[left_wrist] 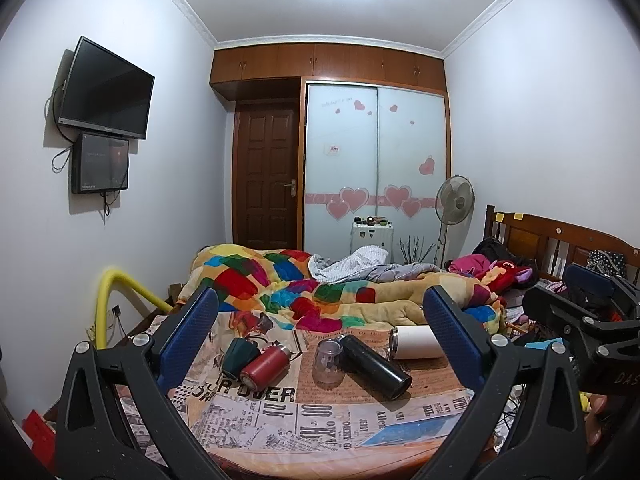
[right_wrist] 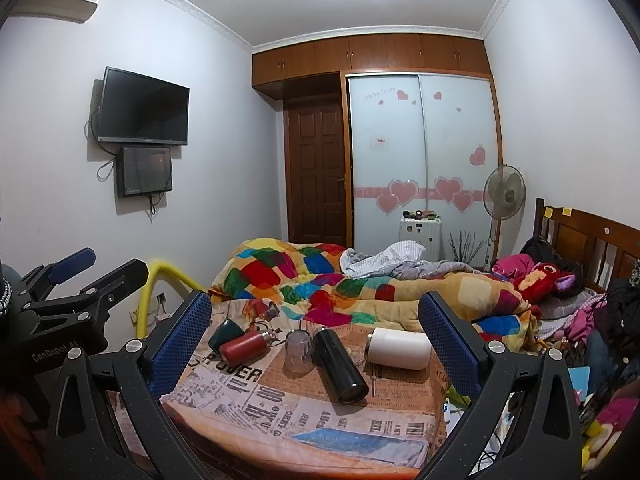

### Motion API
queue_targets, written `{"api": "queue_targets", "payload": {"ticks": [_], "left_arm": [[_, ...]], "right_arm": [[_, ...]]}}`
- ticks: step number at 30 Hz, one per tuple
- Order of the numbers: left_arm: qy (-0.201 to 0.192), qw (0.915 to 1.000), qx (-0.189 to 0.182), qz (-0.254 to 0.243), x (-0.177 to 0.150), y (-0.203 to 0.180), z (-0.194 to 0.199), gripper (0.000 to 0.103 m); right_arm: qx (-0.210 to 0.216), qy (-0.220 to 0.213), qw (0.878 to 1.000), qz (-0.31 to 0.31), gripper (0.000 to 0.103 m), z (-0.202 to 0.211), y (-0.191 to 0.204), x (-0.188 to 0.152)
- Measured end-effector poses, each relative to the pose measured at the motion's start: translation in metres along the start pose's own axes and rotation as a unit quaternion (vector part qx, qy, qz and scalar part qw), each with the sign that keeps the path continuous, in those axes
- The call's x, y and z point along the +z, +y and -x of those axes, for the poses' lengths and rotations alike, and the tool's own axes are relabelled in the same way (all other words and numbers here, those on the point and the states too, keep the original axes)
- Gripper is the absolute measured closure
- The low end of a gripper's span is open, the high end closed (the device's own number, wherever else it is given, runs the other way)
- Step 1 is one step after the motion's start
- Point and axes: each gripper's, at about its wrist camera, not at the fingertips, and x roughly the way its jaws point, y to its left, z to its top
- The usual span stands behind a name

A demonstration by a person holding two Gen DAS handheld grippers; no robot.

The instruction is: Flip cup upright

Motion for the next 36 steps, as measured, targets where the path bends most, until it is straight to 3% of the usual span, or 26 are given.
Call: {"api": "queue_targets", "payload": {"ticks": [8,15,19,22,25,31,36], "left_arm": [[0.041,0.9991,-0.003,0.015,-0.017,0.016,-0.043,0.0],[0.147,0.9891,0.012,0.008,-0.06,0.044,-0.133,0.0],[0.24,0.9708,0.009,0.005,-0.1,0.066,-0.205,0.0],[0.286,0.9581,0.0,0.014,-0.12,0.081,-0.245,0.0],[0.334,0.9423,-0.012,0.02,-0.143,0.098,-0.291,0.008],[0.392,0.9199,-0.019,0.012,-0.169,0.117,-0.346,0.02],[0.418,0.9079,-0.022,0.019,-0.179,0.124,-0.373,0.021]], "right_arm": [[-0.009,0.036,0.999,-0.004,0.0,-0.028,-0.01,-0.013],[-0.03,0.094,0.995,-0.015,0.0,-0.067,-0.026,-0.036],[-0.042,0.129,0.99,-0.025,0.0,-0.088,-0.032,-0.043],[-0.054,0.153,0.986,-0.03,0.0,-0.105,-0.041,-0.053],[-0.064,0.175,0.982,-0.032,0.0,-0.121,-0.047,-0.063],[-0.072,0.207,0.975,-0.043,0.0,-0.148,-0.056,-0.078],[-0.076,0.221,0.971,-0.046,0.0,-0.16,-0.058,-0.085]]}}
